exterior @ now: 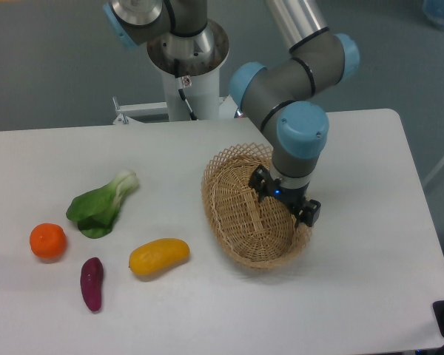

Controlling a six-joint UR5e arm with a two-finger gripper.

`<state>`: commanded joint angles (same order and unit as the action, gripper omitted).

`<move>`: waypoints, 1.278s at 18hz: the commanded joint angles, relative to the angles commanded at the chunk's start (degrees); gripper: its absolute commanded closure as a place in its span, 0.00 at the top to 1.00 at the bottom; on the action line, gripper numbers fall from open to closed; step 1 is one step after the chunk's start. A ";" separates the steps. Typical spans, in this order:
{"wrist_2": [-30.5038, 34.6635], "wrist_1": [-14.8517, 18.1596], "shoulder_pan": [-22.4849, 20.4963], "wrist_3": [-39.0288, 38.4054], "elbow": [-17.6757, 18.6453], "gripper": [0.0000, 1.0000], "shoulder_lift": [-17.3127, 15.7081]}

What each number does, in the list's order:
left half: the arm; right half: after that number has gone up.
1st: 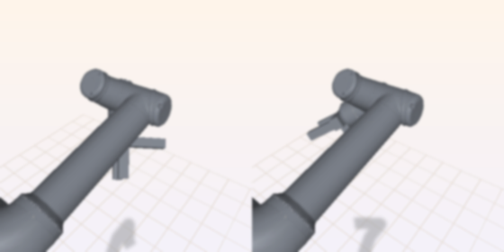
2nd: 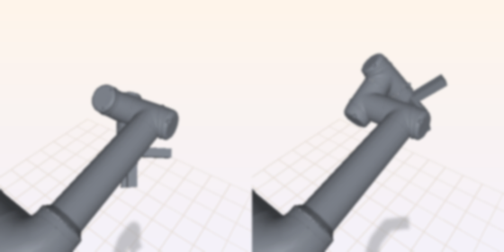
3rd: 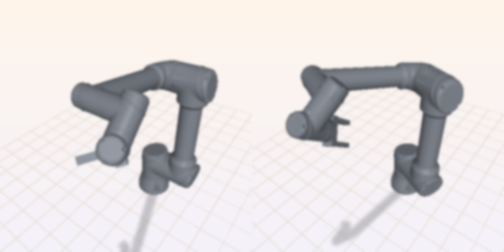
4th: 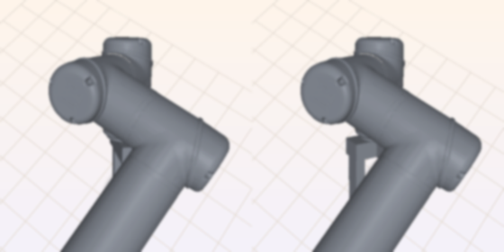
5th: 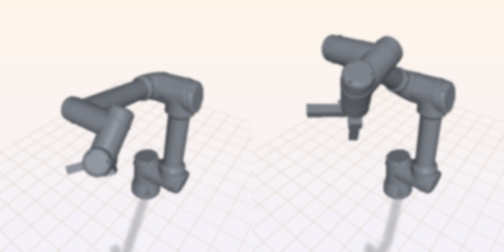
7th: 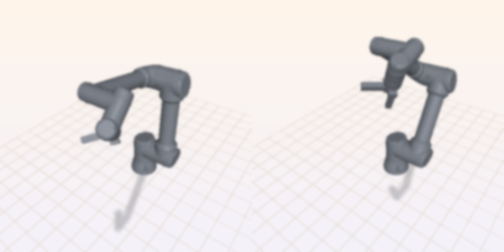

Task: Pick up the mango from the table
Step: 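Move the gripper over the yellow mango and lower it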

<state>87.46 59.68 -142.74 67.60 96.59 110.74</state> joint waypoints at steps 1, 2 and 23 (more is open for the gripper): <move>-1.40 0.00 0.70 -1.23 -0.18 1.00 0.00; -3.16 0.00 1.32 -3.16 -0.18 1.00 0.00; -11.00 -4.40 16.71 -12.32 1.05 1.00 3.95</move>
<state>76.46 55.28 -126.04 55.28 97.64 114.69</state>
